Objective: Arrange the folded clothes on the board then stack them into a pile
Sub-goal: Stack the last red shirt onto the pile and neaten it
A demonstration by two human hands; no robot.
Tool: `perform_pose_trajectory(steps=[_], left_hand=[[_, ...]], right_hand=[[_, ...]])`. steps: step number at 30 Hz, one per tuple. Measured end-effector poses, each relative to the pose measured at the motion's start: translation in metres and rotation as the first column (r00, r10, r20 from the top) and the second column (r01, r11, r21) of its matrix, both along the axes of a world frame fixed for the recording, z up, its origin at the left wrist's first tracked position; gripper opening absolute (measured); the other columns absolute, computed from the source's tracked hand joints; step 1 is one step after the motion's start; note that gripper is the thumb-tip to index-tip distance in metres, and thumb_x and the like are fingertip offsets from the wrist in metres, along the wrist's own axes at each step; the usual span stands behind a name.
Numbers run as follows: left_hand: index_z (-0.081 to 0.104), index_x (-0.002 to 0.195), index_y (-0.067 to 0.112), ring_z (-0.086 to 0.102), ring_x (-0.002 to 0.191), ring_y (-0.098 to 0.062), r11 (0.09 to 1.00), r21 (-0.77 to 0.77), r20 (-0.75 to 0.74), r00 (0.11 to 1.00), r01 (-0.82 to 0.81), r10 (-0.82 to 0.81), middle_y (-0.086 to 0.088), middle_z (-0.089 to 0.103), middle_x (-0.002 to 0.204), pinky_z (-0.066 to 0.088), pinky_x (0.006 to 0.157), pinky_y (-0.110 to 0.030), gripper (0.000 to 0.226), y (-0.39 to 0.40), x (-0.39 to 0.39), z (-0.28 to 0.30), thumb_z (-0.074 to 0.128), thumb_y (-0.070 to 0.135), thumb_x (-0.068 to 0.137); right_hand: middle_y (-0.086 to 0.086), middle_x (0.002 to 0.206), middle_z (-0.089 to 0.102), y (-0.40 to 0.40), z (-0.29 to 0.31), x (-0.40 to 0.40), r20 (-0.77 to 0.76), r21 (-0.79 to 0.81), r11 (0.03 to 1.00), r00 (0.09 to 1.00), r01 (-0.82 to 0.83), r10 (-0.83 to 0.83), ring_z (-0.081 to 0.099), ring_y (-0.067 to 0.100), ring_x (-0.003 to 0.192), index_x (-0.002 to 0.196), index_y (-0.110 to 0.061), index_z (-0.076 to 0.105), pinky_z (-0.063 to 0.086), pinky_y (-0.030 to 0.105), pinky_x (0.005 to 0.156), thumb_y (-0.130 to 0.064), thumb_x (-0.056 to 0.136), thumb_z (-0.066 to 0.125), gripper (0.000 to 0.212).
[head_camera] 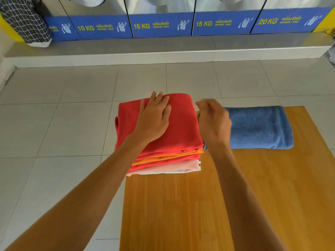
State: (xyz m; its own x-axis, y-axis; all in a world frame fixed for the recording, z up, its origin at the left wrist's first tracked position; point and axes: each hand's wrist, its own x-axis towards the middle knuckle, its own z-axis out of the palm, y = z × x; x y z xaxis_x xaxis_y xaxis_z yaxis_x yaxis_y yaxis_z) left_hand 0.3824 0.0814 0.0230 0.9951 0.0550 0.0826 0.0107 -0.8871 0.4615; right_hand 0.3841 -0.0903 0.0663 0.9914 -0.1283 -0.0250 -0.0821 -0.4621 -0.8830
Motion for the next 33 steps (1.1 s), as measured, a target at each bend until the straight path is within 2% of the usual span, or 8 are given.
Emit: perform_pose_trajectory(steps=[4,8,13,17,19,23,27,33], left_hand=[[0.012,0.154,0.036,-0.01,0.152,-0.022,0.99,0.141,-0.115,0.993,0.004,0.012,0.0,-0.002,0.166,-0.009,0.118,-0.059,0.052,0.02,-0.01,-0.013,0.02,0.044,0.104],[0.006,0.151,0.05,-0.012,0.152,-0.026,0.982,0.18,-0.254,0.962,-0.052,0.097,-0.001,-0.006,0.165,-0.01,0.114,-0.062,0.052,0.04,-0.012,-0.008,0.01,0.057,0.099],[0.035,0.147,0.013,0.042,0.135,-0.039,0.824,0.0,-0.199,0.807,-0.567,0.556,-0.023,0.045,0.145,0.034,0.108,-0.052,0.055,0.089,-0.034,-0.003,0.029,0.043,0.102],[0.061,0.076,0.007,0.065,0.072,-0.027,0.626,-0.314,-0.162,0.69,-0.714,0.706,-0.01,0.065,0.075,0.057,0.083,-0.048,0.04,0.097,-0.052,0.012,0.043,0.038,0.094],[0.066,0.077,0.007,0.07,0.077,-0.028,0.544,-0.404,-0.338,0.672,-0.736,0.659,-0.009,0.071,0.08,0.06,0.077,-0.044,0.047,0.091,-0.051,0.019,0.05,0.05,0.09],[0.063,0.073,0.009,0.063,0.072,-0.028,0.642,-0.327,-0.377,0.718,-0.694,0.585,-0.008,0.065,0.074,0.053,0.069,-0.037,0.047,0.087,-0.045,0.016,0.056,0.052,0.089],[0.063,0.096,0.018,0.06,0.089,-0.022,0.339,-0.66,-0.374,0.685,-0.67,0.626,-0.007,0.066,0.101,0.054,0.085,-0.043,0.023,0.091,-0.042,0.017,0.053,0.039,0.095],[0.062,0.091,0.021,0.058,0.087,-0.022,0.257,-0.687,-0.467,0.684,-0.68,0.56,-0.005,0.063,0.096,0.051,0.076,-0.036,0.029,0.083,-0.06,0.011,0.049,0.046,0.097]], right_hand=[[0.002,0.158,0.041,0.059,-0.027,0.014,0.048,-0.456,0.773,0.855,-0.441,0.517,0.029,0.022,0.15,0.151,-0.019,0.041,0.026,0.05,0.12,-0.024,0.105,0.028,0.048],[-0.005,0.169,0.009,0.044,-0.053,0.017,-0.12,-0.706,0.539,0.827,-0.46,0.549,0.001,0.02,0.157,0.161,-0.025,0.012,0.001,0.058,0.123,-0.04,0.107,0.017,0.056],[0.004,0.168,0.013,0.021,-0.036,0.032,-0.277,-0.698,0.559,0.889,-0.447,0.364,0.004,0.027,0.156,0.158,-0.012,0.021,0.002,0.065,0.12,-0.029,0.105,0.025,0.056],[0.001,0.169,0.008,0.052,-0.019,0.025,-0.118,-0.611,0.632,0.845,-0.477,0.522,0.001,0.023,0.157,0.158,-0.026,0.026,0.002,0.06,0.122,-0.04,0.106,0.026,0.054],[-0.001,0.17,0.005,0.071,-0.025,0.014,-0.112,-0.615,0.565,0.771,-0.549,0.627,-0.002,0.022,0.157,0.157,-0.035,0.026,0.0,0.061,0.122,-0.05,0.105,0.021,0.055],[-0.002,0.17,0.002,0.085,-0.049,-0.001,-0.116,-0.71,0.48,0.757,-0.516,0.643,-0.005,0.023,0.156,0.157,-0.04,0.023,-0.002,0.062,0.122,-0.061,0.101,0.017,0.06],[-0.001,0.17,0.0,0.087,-0.05,0.003,-0.156,-0.734,0.436,0.754,-0.521,0.638,-0.008,0.025,0.156,0.157,-0.043,0.017,-0.003,0.063,0.121,-0.068,0.098,0.014,0.065],[-0.005,0.169,-0.01,0.077,-0.043,0.01,-0.244,-0.703,0.372,0.697,-0.606,0.674,-0.014,0.022,0.155,0.157,-0.048,0.005,-0.006,0.061,0.121,-0.074,0.095,0.01,0.068]])
